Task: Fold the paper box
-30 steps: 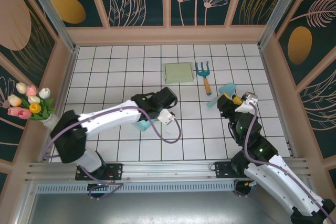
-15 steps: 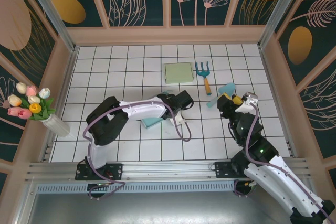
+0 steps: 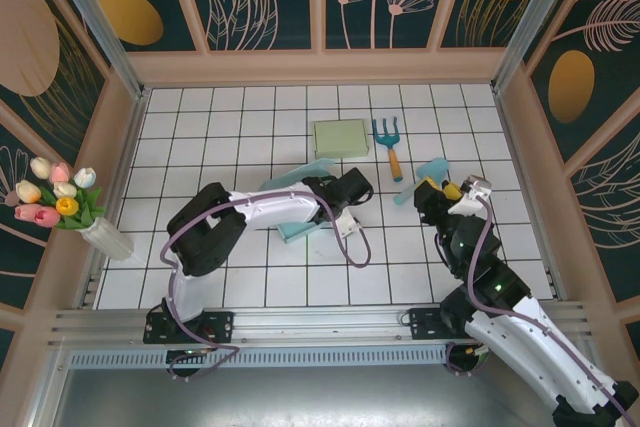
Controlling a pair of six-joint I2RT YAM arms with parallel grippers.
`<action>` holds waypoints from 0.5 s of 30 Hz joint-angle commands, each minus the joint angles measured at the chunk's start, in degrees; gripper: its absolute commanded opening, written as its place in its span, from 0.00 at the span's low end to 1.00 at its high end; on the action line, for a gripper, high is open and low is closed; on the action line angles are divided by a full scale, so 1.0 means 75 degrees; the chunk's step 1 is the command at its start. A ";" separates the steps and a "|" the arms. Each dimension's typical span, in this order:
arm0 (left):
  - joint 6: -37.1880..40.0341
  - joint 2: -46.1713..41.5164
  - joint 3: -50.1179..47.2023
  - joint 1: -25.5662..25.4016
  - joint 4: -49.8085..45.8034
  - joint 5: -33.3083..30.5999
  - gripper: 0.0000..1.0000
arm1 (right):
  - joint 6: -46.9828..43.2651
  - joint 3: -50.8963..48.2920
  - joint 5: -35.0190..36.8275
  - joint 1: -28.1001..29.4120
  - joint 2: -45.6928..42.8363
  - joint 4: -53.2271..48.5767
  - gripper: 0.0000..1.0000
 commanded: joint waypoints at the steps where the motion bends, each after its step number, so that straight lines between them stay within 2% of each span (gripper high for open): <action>1: -0.0071 -0.0740 -0.0163 0.0024 0.0251 0.0180 0.39 | 0.0067 -0.0081 -0.0105 -0.0027 -0.0126 0.0144 0.56; 9: -0.0545 -0.1680 -0.0755 0.0013 0.0665 0.0473 0.40 | 0.0033 -0.0128 0.0031 -0.0039 -0.0103 0.0165 0.56; 11: -0.1042 -0.2045 -0.0948 0.0006 0.1064 0.0555 0.40 | 0.0034 -0.0130 0.0031 -0.0039 -0.0103 0.0162 0.56; 15: -0.2728 -0.3117 -0.1668 -0.0004 0.2419 0.0678 0.41 | 0.0031 -0.0140 -0.0053 -0.0039 -0.0082 0.0195 0.56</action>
